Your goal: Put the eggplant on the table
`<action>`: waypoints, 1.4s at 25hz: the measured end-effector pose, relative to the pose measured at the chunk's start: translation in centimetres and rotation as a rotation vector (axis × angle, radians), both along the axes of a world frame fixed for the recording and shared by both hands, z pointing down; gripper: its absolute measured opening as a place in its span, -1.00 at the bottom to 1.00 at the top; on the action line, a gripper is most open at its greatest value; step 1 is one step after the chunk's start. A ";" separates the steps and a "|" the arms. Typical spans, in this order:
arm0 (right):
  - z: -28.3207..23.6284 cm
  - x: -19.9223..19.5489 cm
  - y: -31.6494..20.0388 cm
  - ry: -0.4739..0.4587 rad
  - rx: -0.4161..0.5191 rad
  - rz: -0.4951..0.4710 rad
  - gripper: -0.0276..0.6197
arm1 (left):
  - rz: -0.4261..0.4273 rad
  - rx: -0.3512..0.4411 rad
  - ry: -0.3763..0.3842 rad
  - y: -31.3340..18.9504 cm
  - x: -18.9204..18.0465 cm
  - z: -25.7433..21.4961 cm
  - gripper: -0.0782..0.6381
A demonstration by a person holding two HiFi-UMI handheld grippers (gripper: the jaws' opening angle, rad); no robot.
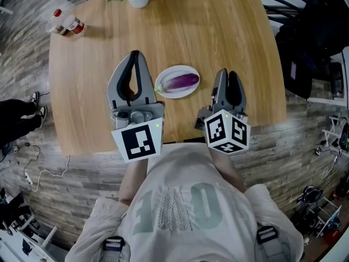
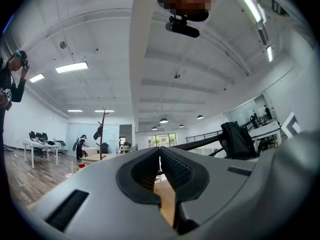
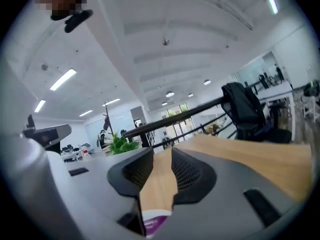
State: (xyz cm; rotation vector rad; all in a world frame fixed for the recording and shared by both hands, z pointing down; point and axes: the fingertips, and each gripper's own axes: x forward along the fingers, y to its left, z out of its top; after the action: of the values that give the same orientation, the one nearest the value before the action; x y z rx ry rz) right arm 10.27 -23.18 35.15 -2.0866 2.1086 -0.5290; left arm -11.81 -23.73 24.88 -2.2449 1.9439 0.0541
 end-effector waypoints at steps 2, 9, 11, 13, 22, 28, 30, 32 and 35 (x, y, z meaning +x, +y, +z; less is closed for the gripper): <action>-2.6 -0.3 -0.3 0.116 0.089 -0.024 -0.55 | 0.007 0.012 -0.004 0.1 0.5 -0.5 -0.75; -8.1 -2.4 -0.7 0.320 0.272 -0.098 -0.73 | 0.019 0.037 0.001 0.2 2.0 -1.8 -0.75; -8.3 -3.5 -0.7 0.322 0.275 -0.151 -0.83 | 0.018 0.037 0.001 0.4 2.3 -1.9 -0.75; -8.1 -4.9 -0.7 0.301 0.262 -0.225 -0.86 | 0.020 0.037 -0.006 0.5 2.6 -2.0 -0.75; -8.0 -8.0 -0.4 0.292 0.259 -0.377 -0.86 | 0.006 0.027 -0.020 0.7 2.9 -1.9 -0.75; -7.8 -7.4 -0.4 0.286 0.259 -0.402 -0.86 | -0.013 0.019 -0.029 0.5 3.3 -1.8 -0.75; -7.8 -6.9 -0.6 0.280 0.260 -0.402 -0.86 | -0.020 0.016 -0.033 0.3 3.5 -1.9 -0.75; -7.8 -6.3 -0.7 0.273 0.262 -0.407 -0.86 | -0.035 0.012 -0.038 0.2 3.7 -1.9 -0.75; -7.7 -5.7 -0.8 0.262 0.263 -0.429 -0.86 | -0.062 0.004 -0.065 0.1 4.0 -1.8 -0.75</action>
State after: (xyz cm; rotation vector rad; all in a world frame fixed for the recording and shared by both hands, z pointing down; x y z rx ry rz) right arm 4.60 -23.94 27.47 -1.6402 2.6231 -0.0056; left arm -7.81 -23.58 23.04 -2.1539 1.9763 -0.0220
